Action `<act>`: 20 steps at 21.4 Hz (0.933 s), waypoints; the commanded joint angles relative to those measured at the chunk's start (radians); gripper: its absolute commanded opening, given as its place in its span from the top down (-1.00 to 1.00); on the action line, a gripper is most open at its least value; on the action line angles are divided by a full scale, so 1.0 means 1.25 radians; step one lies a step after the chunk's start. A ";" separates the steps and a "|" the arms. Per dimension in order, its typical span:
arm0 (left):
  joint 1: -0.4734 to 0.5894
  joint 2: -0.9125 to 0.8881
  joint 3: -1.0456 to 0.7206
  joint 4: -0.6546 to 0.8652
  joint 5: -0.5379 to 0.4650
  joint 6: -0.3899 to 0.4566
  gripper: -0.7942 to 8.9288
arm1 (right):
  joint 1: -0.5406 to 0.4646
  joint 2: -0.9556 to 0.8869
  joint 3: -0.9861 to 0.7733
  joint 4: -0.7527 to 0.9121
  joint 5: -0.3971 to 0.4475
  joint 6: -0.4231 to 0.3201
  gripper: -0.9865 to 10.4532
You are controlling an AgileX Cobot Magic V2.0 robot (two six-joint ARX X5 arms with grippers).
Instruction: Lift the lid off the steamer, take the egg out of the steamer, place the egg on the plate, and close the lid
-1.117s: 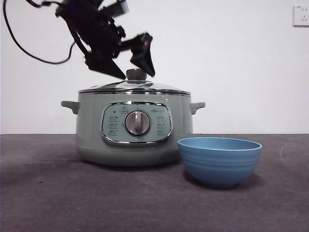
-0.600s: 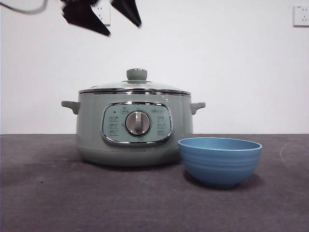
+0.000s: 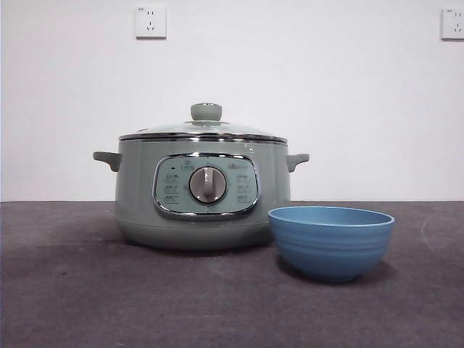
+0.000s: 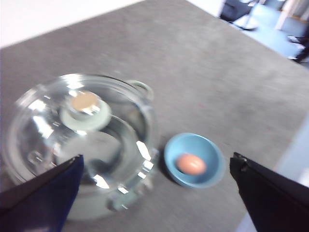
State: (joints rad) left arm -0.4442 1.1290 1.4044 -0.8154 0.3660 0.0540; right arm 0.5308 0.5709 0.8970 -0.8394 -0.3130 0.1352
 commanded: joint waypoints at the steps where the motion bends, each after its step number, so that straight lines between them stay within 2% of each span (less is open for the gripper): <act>1: 0.001 -0.037 -0.007 -0.046 0.031 -0.009 0.03 | 0.002 -0.001 -0.008 -0.013 -0.003 0.005 0.11; 4: 0.001 -0.074 -0.007 -0.104 0.044 -0.007 0.73 | 0.002 -0.001 -0.008 -0.037 -0.003 0.005 0.12; 5: 0.001 -0.083 -0.007 -0.121 0.047 -0.008 0.89 | 0.002 -0.001 -0.008 -0.043 -0.004 0.005 0.12; 7: 0.001 -0.094 -0.007 -0.150 0.046 -0.006 0.85 | 0.002 -0.001 -0.008 -0.054 -0.003 0.005 0.18; 9: 0.001 -0.100 -0.007 -0.176 0.046 -0.005 0.85 | 0.002 -0.001 -0.008 -0.065 -0.003 0.005 0.51; 10: 0.001 -0.101 -0.007 -0.187 0.046 -0.005 0.85 | 0.002 -0.001 -0.008 -0.069 -0.003 0.005 0.74; 11: 0.001 -0.101 -0.007 -0.197 0.046 -0.004 0.85 | 0.002 -0.001 -0.008 -0.072 -0.003 0.004 0.87; 20: 0.001 -0.101 -0.007 -0.217 0.045 -0.001 0.85 | 0.002 -0.001 -0.008 -0.072 -0.001 0.005 0.83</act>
State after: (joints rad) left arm -0.4442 1.0039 1.4044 -1.0885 0.4191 0.0513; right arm 0.5308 0.5709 0.8970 -0.9352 -0.3145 0.1349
